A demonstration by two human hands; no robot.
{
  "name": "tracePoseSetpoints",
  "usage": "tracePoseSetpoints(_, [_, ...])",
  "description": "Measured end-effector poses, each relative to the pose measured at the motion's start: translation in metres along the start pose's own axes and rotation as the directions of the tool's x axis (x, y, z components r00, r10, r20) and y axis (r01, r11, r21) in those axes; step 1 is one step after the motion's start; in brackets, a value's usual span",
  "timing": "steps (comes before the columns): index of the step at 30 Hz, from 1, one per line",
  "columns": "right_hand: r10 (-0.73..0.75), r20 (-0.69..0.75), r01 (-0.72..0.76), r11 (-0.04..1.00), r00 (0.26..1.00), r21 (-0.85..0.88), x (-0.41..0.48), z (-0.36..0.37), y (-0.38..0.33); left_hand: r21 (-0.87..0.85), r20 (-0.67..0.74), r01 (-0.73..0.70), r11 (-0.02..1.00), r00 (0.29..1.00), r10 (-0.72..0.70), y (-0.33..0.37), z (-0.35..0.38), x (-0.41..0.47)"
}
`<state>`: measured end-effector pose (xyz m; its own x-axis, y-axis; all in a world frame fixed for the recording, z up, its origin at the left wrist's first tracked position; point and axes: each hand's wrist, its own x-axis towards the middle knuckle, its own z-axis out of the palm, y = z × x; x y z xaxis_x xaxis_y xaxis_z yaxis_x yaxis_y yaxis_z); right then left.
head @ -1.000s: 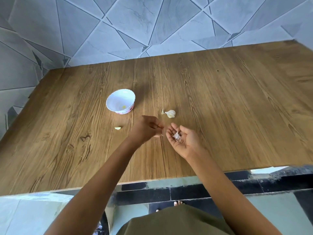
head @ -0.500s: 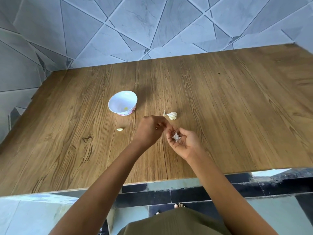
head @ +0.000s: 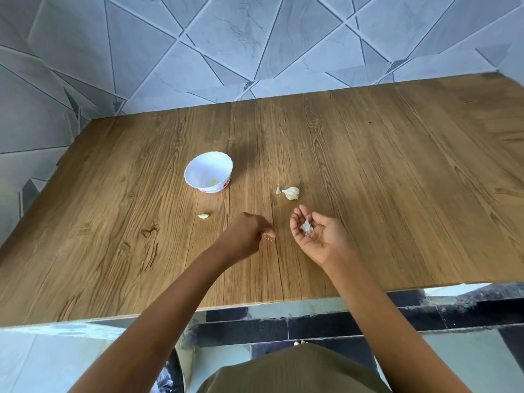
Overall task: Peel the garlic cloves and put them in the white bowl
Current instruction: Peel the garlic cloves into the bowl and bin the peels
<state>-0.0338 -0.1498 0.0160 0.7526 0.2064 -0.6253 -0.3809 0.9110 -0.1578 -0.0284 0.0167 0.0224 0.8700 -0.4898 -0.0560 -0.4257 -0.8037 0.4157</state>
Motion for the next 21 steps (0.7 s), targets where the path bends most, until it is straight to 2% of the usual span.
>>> tracePoseSetpoints(3, [0.0, 0.003, 0.0, 1.0, 1.0, -0.012, -0.001, 0.002, 0.002, 0.008, -0.056, 0.124, 0.992, 0.991, -0.123, 0.002, 0.001, 0.002])
tracePoseSetpoints(7, [-0.001, 0.003, 0.001, 1.0, 1.0, -0.027, 0.0, 0.003, 0.002, 0.093, -0.052, 0.234, 0.968, 0.972, -0.23, 0.007, 0.012, 0.001])
tracePoseSetpoints(11, [-0.011, -0.007, 0.011, 0.999, 1.0, -0.03, 0.004, 0.001, 0.003, 0.226, -0.07, 0.248, 0.942, 0.969, -0.238, 0.014, 0.02, 0.004])
tracePoseSetpoints(17, [-0.003, -0.014, 0.003, 0.999, 1.0, -0.042, 0.011, 0.0, 0.006, 0.304, -0.059, 0.272, 0.913, 0.962, -0.267, 0.023, 0.021, 0.018])
tracePoseSetpoints(19, [0.0, -0.01, 0.0, 0.999, 1.0, -0.039, 0.013, 0.001, 0.007, 0.291, -0.054, 0.275, 0.916, 0.961, -0.271, 0.024, 0.019, 0.022])
tracePoseSetpoints(21, [0.009, -0.008, -0.009, 0.999, 1.0, -0.039, 0.013, 0.001, 0.009, 0.185, -0.018, 0.281, 0.942, 0.959, -0.282, 0.015, 0.015, 0.022])
